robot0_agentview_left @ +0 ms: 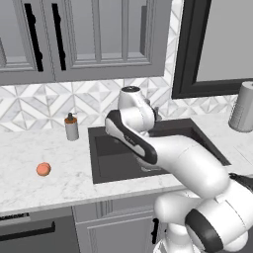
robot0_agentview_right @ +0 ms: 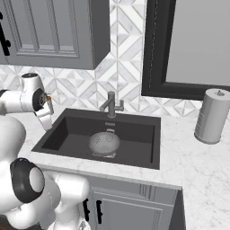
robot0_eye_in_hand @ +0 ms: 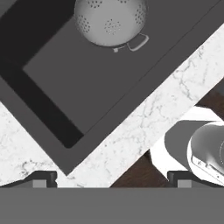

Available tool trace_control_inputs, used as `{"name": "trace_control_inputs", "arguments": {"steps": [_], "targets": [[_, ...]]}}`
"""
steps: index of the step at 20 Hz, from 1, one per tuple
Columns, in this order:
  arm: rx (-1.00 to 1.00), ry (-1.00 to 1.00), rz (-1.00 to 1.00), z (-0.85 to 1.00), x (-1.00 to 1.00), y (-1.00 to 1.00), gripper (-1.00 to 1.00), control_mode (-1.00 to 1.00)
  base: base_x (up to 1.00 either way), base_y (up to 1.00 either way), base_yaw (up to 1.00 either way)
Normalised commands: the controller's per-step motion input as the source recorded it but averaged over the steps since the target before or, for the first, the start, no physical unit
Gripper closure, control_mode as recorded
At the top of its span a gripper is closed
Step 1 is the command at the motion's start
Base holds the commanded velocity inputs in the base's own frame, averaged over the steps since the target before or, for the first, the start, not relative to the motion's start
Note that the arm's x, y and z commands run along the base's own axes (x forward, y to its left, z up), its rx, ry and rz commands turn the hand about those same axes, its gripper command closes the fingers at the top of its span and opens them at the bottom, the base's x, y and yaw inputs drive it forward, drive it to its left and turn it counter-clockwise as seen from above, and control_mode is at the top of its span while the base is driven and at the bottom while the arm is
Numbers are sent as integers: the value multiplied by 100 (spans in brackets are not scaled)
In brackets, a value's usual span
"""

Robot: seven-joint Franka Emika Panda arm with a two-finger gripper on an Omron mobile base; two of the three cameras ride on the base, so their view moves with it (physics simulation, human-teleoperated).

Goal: Put the colander in the sink, put the peach in the colander, and turn on the sink faucet and pour water over the colander.

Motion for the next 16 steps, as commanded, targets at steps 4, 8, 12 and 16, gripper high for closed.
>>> {"name": "trace_control_inputs", "arguments": {"steps": [4,8,12,16], "targets": [[0,0,27,1,0,69,-100,-100,0,0,0],[0,0,26,0,0,67,-100,-100,0,0,0],[0,0,22,0,0,71,-100,-100,0,0,0],[0,0,18,-4,7,68,-100,-100,0,0,0]]}}
